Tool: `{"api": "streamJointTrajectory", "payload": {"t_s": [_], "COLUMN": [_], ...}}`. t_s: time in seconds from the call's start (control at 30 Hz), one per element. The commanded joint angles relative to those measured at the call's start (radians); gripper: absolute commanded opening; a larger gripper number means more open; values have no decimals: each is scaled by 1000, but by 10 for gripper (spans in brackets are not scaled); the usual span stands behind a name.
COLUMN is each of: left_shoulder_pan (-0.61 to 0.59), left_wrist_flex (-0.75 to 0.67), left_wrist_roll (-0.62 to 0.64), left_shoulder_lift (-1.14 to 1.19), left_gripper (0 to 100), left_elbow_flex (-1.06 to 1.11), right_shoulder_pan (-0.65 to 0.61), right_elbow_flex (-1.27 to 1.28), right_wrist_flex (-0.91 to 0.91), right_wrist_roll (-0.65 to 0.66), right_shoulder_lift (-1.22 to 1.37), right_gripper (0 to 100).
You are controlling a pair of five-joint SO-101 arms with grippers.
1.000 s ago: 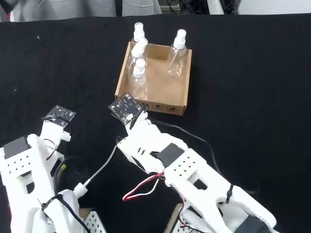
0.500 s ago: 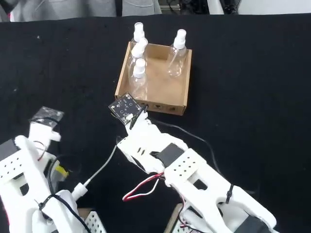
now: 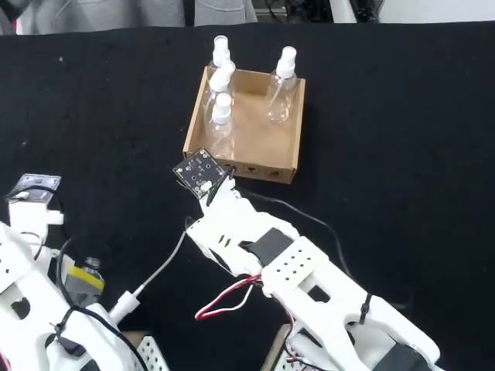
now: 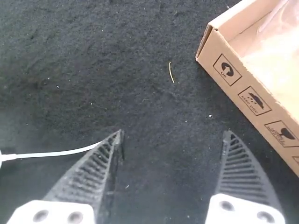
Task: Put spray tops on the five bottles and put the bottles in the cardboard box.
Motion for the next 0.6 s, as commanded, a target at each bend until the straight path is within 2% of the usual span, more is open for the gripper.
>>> {"api": "streamJointTrajectory", "payload": {"t_s": [0.0,0.17,0.57], "left_shoulder_pan": [-30,-33,-31], "left_wrist_flex": [-12,-72,-336], "left_wrist_roll": [-18,-80,-78], "left_shoulder_lift": [-5,-5,-5], "left_gripper": [352,352,352], "left_elbow_flex": [-10,108,377], "right_shoulder_pan": [28,28,29], "right_elbow_flex": [-67,-67,-67], "right_wrist_flex": [-31,-31,-31], "right_wrist_roll": [9,9,9], "right_shoulder_lift": [-15,-15,-15], "right_gripper": [286,286,286]}}
